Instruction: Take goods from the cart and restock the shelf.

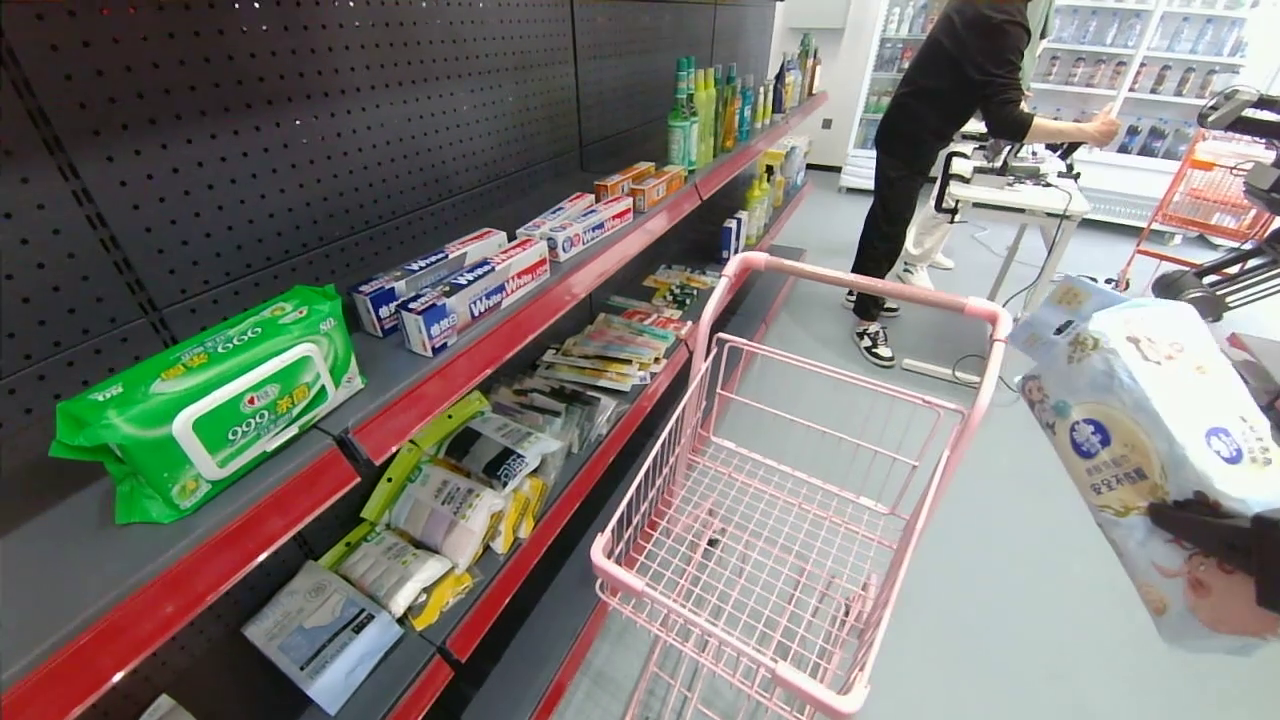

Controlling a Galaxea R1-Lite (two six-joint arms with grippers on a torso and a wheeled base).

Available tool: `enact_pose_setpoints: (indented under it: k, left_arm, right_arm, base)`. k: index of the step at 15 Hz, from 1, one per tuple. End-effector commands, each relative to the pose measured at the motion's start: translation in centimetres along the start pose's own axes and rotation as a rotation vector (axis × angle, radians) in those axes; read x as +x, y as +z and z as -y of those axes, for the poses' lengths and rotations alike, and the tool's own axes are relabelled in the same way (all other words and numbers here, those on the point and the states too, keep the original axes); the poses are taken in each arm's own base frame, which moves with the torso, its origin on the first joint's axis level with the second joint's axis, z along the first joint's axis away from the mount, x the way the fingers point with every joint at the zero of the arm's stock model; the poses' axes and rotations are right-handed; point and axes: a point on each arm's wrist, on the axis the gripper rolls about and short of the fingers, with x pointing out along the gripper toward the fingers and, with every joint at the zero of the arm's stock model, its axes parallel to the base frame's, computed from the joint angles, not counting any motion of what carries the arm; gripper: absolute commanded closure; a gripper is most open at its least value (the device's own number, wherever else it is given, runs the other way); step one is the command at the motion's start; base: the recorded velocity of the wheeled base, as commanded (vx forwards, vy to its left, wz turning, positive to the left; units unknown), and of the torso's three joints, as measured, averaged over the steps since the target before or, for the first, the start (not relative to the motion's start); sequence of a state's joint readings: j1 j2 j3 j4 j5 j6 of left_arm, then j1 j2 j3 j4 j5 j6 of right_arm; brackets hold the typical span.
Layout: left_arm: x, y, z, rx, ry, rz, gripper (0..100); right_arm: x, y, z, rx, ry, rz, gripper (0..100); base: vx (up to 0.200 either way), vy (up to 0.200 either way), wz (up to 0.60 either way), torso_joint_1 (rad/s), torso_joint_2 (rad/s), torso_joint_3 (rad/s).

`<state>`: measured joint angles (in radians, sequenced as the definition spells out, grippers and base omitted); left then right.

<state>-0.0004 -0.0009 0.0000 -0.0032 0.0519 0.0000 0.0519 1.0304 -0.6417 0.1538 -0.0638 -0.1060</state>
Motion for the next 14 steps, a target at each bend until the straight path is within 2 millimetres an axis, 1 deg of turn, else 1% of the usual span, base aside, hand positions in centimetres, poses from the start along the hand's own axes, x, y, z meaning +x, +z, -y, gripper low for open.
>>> enact_pose_setpoints:
  k: [1, 5, 7, 14]
  left_arm:
    - [0.01, 0.00, 0.00, 0.000, 0.001, -0.001, 0]
    - [0.01, 0.02, 0.00, 0.000, 0.001, 0.001, 0]
    - [0.01, 0.02, 0.00, 0.000, 0.001, 0.001, 0]
    - [0.01, 0.02, 0.00, 0.000, 0.001, 0.001, 0]
  right_arm:
    - [-1.66, -0.39, 0.19, 0.001, -0.017, 0.062, 100]
    - [-1.84, -0.65, 0.22, -0.048, -0.029, 0.063, 100]
    - [-1.93, -1.12, 0.26, -0.060, -0.038, 0.057, 100]
    - [-1.91, -1.28, 0.60, -0.070, -0.069, 0.047, 100]
  base:
    - [0.000, 0.000, 0.00, 0.193, -0.42, -0.227]
    - [0.000, 0.000, 0.00, 0.222, -0.48, -0.262]
    - [0.000, 0.000, 0.00, 0.183, -0.40, -0.222]
    - [0.000, 0.000, 0.00, 0.174, -0.37, -0.196]
